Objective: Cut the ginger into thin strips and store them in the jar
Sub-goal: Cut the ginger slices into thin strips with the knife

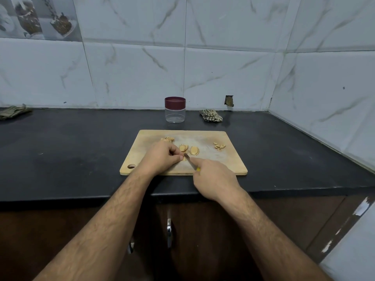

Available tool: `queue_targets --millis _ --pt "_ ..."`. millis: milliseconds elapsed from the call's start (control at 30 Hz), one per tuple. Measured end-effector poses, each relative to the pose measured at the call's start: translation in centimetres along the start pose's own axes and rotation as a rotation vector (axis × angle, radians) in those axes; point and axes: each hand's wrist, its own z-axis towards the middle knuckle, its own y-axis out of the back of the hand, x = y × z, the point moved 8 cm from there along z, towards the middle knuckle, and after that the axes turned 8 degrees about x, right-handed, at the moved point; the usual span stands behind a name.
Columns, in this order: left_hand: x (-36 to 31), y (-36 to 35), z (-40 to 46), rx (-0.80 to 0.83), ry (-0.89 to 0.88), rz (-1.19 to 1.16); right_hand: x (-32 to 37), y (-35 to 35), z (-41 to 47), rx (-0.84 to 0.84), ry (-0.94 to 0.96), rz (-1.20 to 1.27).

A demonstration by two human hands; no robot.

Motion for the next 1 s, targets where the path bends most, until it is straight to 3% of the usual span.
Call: queue_targets --millis 600,1000 --pt "-0.3 0.0 0.2 -0.020 -0.007 0.056 1.7 -1.0 0.7 0.003 -0.040 -0.157" --pt "-0.2 0.1 0.1 -0.026 0.010 0.038 0.1 -0.9 -0.7 -0.039 -0.050 -0.011"
